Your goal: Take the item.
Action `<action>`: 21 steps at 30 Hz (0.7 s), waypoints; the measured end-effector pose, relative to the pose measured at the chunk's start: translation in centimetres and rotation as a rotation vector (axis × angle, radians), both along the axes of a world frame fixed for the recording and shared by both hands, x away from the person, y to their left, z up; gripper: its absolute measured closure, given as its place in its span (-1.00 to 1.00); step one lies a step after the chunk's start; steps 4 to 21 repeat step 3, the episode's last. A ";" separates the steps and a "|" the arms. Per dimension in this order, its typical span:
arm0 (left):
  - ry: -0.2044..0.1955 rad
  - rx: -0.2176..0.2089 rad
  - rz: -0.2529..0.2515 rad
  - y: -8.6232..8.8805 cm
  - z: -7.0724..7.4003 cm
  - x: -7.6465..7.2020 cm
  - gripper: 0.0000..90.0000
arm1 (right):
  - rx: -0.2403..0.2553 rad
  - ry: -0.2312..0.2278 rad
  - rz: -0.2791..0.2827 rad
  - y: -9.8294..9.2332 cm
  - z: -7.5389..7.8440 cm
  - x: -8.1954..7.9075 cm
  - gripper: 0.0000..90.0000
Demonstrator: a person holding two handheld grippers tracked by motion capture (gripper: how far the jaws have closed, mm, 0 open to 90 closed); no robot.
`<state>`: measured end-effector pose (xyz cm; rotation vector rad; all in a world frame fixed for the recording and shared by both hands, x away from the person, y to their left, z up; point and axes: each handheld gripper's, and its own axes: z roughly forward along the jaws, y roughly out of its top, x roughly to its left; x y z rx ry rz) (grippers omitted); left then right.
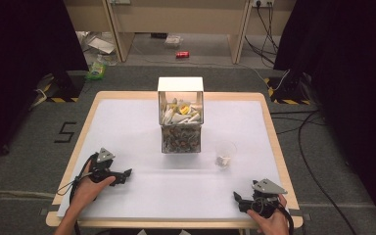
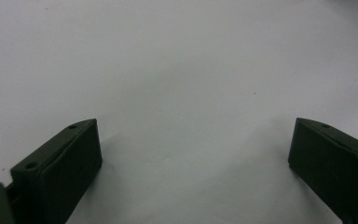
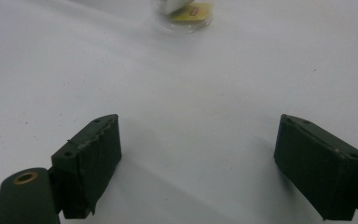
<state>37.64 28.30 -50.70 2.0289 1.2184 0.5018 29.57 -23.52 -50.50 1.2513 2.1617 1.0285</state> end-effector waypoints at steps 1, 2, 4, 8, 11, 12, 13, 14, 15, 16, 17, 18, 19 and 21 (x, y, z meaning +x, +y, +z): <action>0.000 0.000 0.001 0.0 0.0 0.0 -0.96 | 0.000 0.000 0.000 0.0 0.0 0.0 -0.66; 0.000 0.000 0.000 0.0 0.0 0.0 -0.96 | 0.000 0.000 0.001 0.0 0.0 0.0 -0.66; 0.000 0.001 0.001 0.0 0.0 0.0 -0.96 | -0.002 0.000 0.001 0.0 0.0 0.0 -0.66; 0.000 0.001 0.001 0.0 0.0 0.0 -0.96 | -0.002 0.000 0.001 0.0 0.0 0.0 -0.66; 0.000 0.001 0.001 0.0 0.0 0.0 -0.96 | -0.002 0.000 0.001 0.0 0.0 0.0 -0.66; 0.000 0.001 0.001 0.0 0.0 0.0 -0.96 | -0.002 0.000 0.001 0.0 0.0 0.0 -0.66; 0.000 0.001 0.001 0.0 0.0 0.0 -0.96 | -0.002 0.000 0.001 0.0 0.0 0.0 -0.66; 0.000 0.001 0.001 0.0 0.0 0.0 -0.96 | -0.002 0.000 0.001 0.0 0.0 0.0 -0.66; 0.000 0.001 0.001 0.0 0.0 0.0 -0.96 | -0.002 0.000 0.001 0.0 0.0 0.0 -0.66; 0.000 0.001 0.001 0.0 0.0 0.0 -0.96 | -0.002 0.000 0.001 0.0 0.0 0.0 -0.66; 0.000 0.001 0.001 0.0 0.0 0.0 -0.96 | -0.002 0.000 0.001 0.0 0.0 0.0 -0.66; 0.000 0.001 0.001 0.0 0.0 0.0 -0.96 | -0.002 0.000 0.001 0.0 0.0 0.0 -0.66; 0.000 0.001 0.001 0.0 0.0 0.0 -0.96 | -0.002 0.000 0.001 0.0 0.0 0.0 -0.66; 0.000 0.001 0.001 0.0 0.0 0.0 -0.96 | -0.002 0.000 0.001 0.0 0.0 0.0 -0.66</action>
